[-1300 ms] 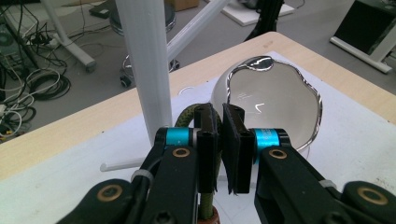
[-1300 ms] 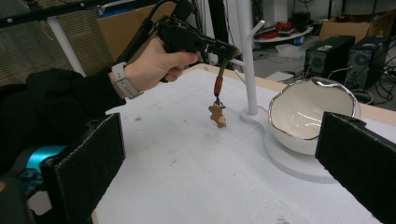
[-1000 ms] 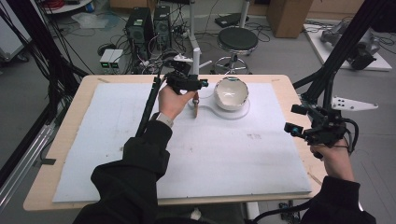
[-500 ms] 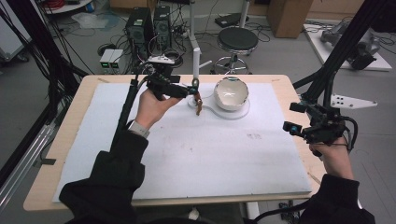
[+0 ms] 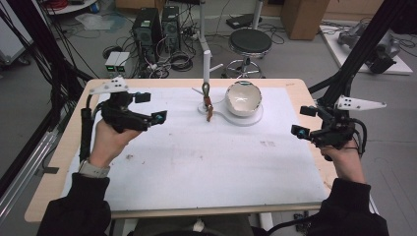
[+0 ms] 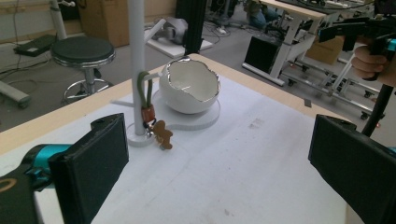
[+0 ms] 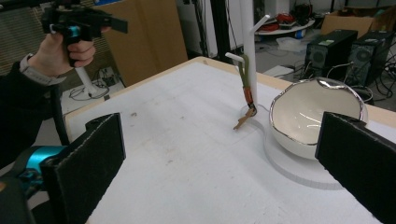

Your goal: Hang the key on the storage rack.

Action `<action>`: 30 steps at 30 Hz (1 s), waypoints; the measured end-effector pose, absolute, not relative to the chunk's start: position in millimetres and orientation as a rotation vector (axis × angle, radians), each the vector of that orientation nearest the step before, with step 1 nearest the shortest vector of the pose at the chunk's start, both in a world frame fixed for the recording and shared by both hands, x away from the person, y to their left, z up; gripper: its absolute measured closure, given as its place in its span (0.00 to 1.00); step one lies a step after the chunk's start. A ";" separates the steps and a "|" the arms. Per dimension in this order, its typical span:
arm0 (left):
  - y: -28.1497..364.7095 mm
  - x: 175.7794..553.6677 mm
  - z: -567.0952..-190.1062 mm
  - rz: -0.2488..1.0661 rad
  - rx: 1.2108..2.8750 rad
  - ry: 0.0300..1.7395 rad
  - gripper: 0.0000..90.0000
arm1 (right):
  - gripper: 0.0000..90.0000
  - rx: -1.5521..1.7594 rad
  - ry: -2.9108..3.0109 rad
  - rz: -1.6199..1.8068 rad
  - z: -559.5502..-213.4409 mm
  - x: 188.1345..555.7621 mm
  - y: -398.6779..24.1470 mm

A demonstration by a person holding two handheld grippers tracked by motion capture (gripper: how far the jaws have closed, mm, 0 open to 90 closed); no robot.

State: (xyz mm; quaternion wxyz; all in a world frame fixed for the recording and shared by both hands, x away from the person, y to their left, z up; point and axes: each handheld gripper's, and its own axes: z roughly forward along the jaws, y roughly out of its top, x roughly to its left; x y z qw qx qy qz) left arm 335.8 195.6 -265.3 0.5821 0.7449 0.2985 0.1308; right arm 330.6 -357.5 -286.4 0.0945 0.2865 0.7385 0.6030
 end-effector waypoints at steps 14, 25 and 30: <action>257.5 315.1 -283.6 0.465 1.671 0.785 0.06 | 0.01 0.860 2.205 1.743 -288.9 343.6 -350.5; 265.6 318.7 -291.6 0.433 1.668 0.792 0.06 | 0.01 0.869 2.223 1.707 -291.9 350.5 -346.1; 264.5 321.6 -294.9 0.419 1.676 0.802 0.06 | 0.01 0.862 2.208 1.725 -290.5 348.8 -348.4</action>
